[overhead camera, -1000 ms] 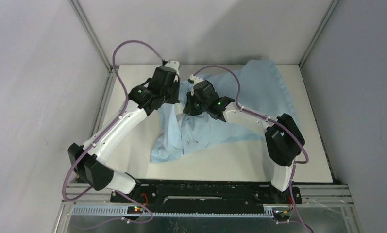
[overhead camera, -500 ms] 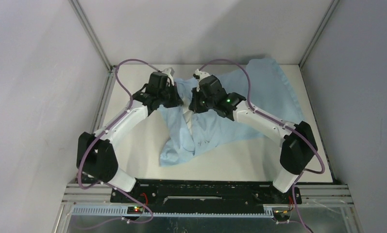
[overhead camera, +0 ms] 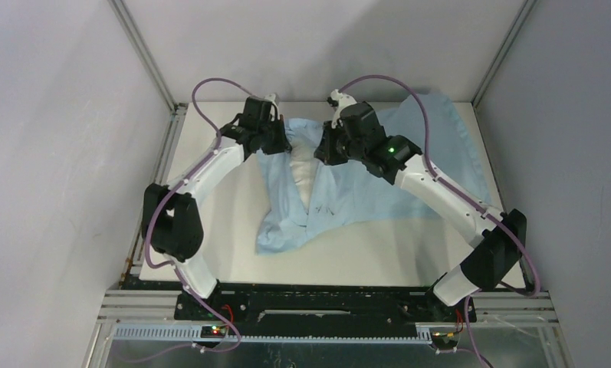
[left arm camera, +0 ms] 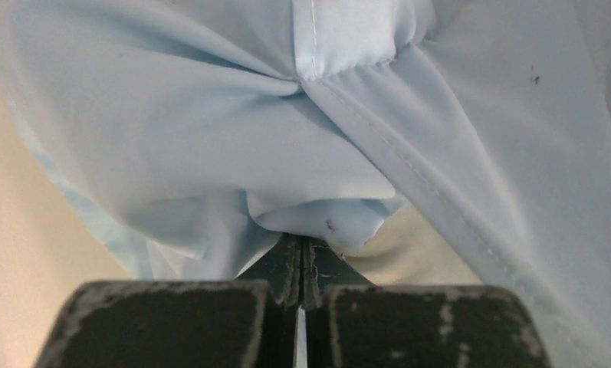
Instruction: Put the pillow into the pillowcase
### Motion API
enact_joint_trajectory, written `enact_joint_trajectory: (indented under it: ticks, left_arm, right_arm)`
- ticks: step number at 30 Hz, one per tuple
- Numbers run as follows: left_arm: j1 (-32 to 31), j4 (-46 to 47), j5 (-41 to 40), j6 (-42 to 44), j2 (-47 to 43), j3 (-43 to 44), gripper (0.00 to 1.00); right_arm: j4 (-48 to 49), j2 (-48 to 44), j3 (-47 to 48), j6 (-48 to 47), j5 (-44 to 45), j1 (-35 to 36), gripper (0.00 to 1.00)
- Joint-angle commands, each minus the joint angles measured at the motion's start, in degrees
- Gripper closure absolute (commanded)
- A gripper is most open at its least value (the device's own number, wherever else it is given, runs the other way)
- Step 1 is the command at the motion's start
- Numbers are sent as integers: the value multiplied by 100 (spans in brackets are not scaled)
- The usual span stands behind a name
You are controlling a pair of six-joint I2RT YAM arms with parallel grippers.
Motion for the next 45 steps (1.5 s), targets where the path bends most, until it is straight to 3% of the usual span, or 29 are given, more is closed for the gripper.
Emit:
enact_joint_trajectory:
  ticks: [1,7,11,14,17,22,25,28,32,39,45]
  left_arm:
    - [9,89,-38,156,-82,419,100]
    - [-97,-264,225,247,-527,1074,100]
    - [-215,-661,536,231,-573,1966,100]
    - [-364,-975,813,227,-337,2658,100]
    - [-447,-1062,977,186,-231,2810,100]
    - [-448,-997,601,265,-706,1747,96]
    - [-473,-722,-172,179,-1497,537,65]
    - [-572,-620,-1213,134,-2123,-349,50]
    - [-725,-456,-1997,54,-2537,-1326,35]
    - [-842,-252,-2284,-48,-2247,-1977,31]
    - [-828,-262,-2901,238,-1636,-1641,34]
  right_arm:
    - [-253,-57,61,-89,-156,-153,100]
    - [-801,209,-204,-324,1051,-312,100]
    - [120,776,-829,-92,-312,-493,100]
    - [945,1285,-799,370,-1338,-413,100]
    - [1343,1770,-458,802,-1841,-337,100]
    - [1645,1718,-435,1098,-1850,-420,100]
    - [1632,1612,-462,1065,-1793,-449,100]
    - [1646,1571,-471,1067,-1759,-424,100]
    - [1609,1532,-469,1022,-1690,-376,100]
    - [1563,1533,-438,979,-1620,-366,100]
    - [1518,1565,-465,906,-1498,-338,100]
